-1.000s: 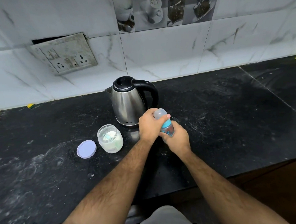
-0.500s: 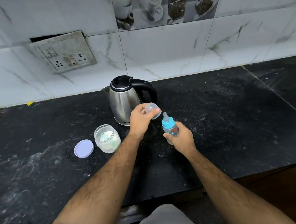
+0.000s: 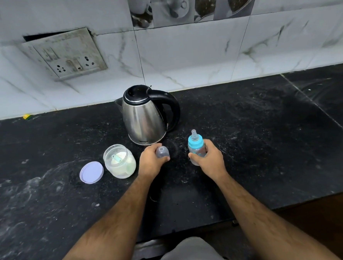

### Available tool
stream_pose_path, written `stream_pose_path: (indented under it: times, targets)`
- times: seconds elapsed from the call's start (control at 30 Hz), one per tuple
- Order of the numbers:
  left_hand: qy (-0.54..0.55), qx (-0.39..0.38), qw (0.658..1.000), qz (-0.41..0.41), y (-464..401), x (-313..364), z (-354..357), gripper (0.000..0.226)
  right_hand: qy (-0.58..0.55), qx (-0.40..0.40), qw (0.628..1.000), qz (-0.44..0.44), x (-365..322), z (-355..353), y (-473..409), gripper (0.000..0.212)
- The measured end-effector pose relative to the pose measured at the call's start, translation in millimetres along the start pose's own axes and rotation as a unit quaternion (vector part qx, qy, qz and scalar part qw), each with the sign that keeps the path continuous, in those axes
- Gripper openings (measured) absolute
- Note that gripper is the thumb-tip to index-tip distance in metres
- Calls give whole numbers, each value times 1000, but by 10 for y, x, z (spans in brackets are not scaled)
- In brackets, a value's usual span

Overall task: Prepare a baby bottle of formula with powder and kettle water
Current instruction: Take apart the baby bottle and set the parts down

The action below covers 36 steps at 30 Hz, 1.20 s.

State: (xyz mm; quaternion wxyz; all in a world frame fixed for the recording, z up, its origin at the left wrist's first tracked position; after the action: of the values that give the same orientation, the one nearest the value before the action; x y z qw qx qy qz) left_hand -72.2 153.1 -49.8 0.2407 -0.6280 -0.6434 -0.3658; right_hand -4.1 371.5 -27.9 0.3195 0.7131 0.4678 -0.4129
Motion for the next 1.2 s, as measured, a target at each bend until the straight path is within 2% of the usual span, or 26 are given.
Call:
stream_pose_path:
  times: [0.37,0.53,0.6,0.67,0.73,0.8,0.87,0.97,1.1,1.2]
  targets:
    - [-46,1,999,8,-53,-76,115,69,-3,-21,1000,-3,26,50,2,49]
    - [-69,11,996,49,11,-49,79,91,-3,-26,1000,-7,38,62,6,52]
    - [-65,58,992,87,93,11,4,81,-8,-28,1000,-4,42,65,2,52]
    - [-52,103,984,134,185,104,-72,61,-15,-39,999,-1,57,89,-6,51]
    - [-19,112,983,147,224,189,-118,46,-32,-62,998,0,72,126,-10,51]
    - [48,67,989,119,205,263,-132,39,-71,-100,992,8,68,179,4,50]
    - [119,-10,988,101,169,359,-100,40,-125,-142,982,19,49,231,35,45]
    - [218,-127,962,105,162,555,-40,44,-207,-201,957,36,-6,298,99,40]
    - [244,-255,928,118,266,770,1,34,-248,-292,922,56,-177,355,233,36]
    - [270,-301,909,103,312,814,3,30,-267,-343,898,64,-259,363,285,43]
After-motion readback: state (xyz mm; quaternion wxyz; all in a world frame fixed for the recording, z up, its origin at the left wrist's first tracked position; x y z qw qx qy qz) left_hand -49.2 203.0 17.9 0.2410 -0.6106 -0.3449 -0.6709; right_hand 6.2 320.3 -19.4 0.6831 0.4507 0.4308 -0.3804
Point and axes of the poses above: each hand's wrist, its own y-axis away from the middle knuckle, its own z-axis out of the palm, x = y × z, the point moved 7 cm from there along -y, towards the middle knuckle, and after that the axes turned 2 degrees about -y, right-handed, at the moved point
